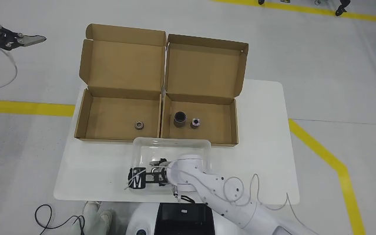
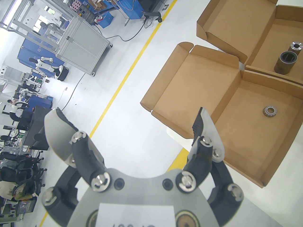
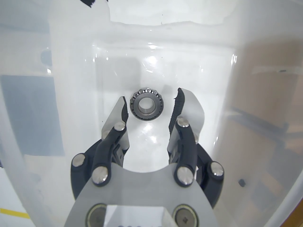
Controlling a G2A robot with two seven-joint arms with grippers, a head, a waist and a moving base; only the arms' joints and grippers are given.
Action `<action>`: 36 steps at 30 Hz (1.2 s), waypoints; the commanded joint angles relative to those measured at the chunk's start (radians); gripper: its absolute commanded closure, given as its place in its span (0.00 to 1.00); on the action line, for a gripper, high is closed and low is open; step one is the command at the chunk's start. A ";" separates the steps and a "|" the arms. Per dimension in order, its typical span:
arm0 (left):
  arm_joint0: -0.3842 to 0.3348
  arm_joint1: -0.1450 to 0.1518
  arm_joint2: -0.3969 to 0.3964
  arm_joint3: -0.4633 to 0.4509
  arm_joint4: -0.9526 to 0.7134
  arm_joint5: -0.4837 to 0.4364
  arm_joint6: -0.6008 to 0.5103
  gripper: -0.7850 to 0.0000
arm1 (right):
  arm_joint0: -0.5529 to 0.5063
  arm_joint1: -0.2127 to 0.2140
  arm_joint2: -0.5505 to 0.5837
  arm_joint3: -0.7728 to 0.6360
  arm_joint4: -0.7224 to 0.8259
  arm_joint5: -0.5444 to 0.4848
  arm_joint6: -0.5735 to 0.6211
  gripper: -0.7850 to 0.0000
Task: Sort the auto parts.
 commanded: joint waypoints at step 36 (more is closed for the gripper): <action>0.000 0.000 0.000 0.000 0.000 0.000 0.000 0.00 | -0.099 0.093 0.360 -0.272 0.163 -0.096 -0.376 1.00</action>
